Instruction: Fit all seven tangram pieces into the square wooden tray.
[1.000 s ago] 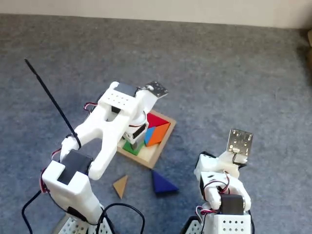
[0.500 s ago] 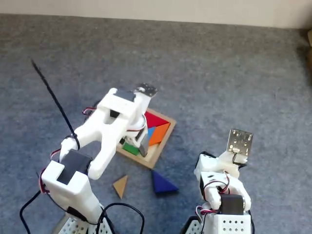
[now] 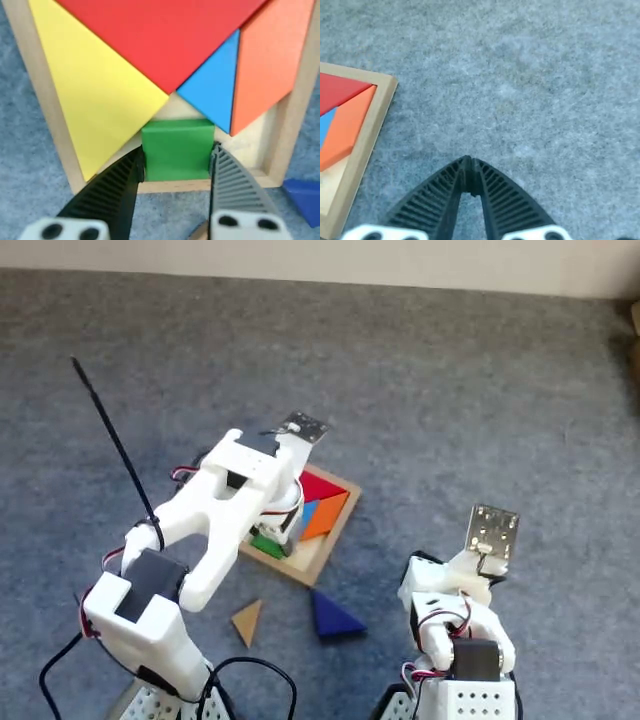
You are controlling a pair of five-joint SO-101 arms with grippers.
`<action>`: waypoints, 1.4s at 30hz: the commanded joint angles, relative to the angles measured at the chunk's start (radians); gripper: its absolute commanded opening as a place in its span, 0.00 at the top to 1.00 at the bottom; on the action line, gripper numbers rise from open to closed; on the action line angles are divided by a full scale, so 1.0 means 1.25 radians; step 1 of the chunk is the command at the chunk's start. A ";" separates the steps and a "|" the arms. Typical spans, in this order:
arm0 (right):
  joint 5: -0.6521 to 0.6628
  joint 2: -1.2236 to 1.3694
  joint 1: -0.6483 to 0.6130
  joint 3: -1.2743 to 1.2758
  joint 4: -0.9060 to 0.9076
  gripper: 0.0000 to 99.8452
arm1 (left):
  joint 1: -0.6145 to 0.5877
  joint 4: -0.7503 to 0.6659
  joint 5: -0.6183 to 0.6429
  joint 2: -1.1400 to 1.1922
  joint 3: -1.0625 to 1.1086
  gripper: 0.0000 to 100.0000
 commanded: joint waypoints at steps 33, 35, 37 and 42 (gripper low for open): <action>0.011 -0.014 0.008 0.096 -0.018 0.99 | 0.003 -0.074 -0.026 -0.066 0.068 0.77; 0.011 -0.014 0.008 0.096 -0.018 0.99 | -0.009 -0.075 -0.025 -0.066 0.068 0.77; 0.011 -0.014 0.008 0.096 -0.018 0.99 | -0.012 -0.076 -0.012 -0.066 0.072 0.77; 0.011 -0.014 0.008 0.096 -0.018 0.99 | -0.008 -0.097 0.055 -0.064 0.079 0.84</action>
